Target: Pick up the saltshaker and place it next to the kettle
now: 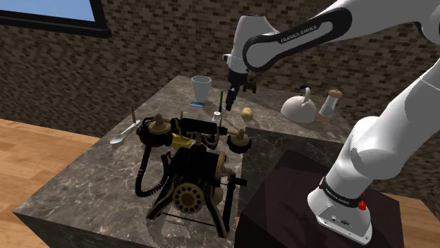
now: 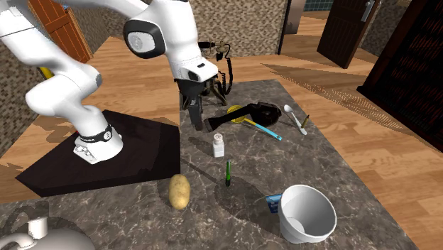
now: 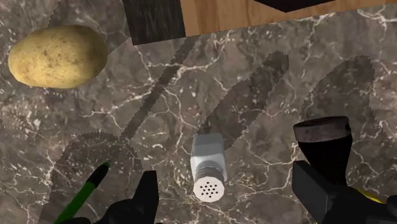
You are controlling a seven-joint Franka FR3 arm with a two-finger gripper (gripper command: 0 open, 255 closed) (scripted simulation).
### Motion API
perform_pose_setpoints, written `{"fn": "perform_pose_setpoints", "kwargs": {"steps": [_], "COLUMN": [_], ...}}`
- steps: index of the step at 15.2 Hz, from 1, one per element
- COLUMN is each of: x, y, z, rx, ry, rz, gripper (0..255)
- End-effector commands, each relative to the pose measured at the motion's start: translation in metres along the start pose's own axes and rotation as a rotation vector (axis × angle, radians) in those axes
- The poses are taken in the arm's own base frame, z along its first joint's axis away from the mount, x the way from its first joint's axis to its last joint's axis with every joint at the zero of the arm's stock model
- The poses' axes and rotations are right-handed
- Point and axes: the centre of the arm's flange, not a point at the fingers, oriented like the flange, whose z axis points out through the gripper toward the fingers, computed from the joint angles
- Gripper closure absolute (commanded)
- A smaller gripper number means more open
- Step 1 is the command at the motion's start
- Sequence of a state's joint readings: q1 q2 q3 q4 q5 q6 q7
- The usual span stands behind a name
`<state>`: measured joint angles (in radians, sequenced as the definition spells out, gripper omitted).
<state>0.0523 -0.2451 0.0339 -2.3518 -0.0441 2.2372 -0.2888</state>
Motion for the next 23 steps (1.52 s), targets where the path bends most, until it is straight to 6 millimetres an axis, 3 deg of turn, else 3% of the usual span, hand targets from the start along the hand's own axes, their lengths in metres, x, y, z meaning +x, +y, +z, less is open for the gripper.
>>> {"fn": "perform_pose_setpoints", "kwargs": {"steps": [1,5,12,20,21,23], "x": [0.012,0.035,0.035,0.035,0.035,0.035], "y": [-0.001,0.002,0.002,0.002,0.002,0.002], "z": [0.025,0.067,0.104,0.107,0.107,0.107], "rx": [-0.007,-0.019,-0.019,-0.019,-0.019,-0.019], "ry": [-0.004,-0.014,-0.014,-0.014,-0.014,-0.014], "rz": [-0.033,-0.09,-0.09,-0.09,-0.09,-0.09], "gripper": [0,0,0,0,255,255]}}
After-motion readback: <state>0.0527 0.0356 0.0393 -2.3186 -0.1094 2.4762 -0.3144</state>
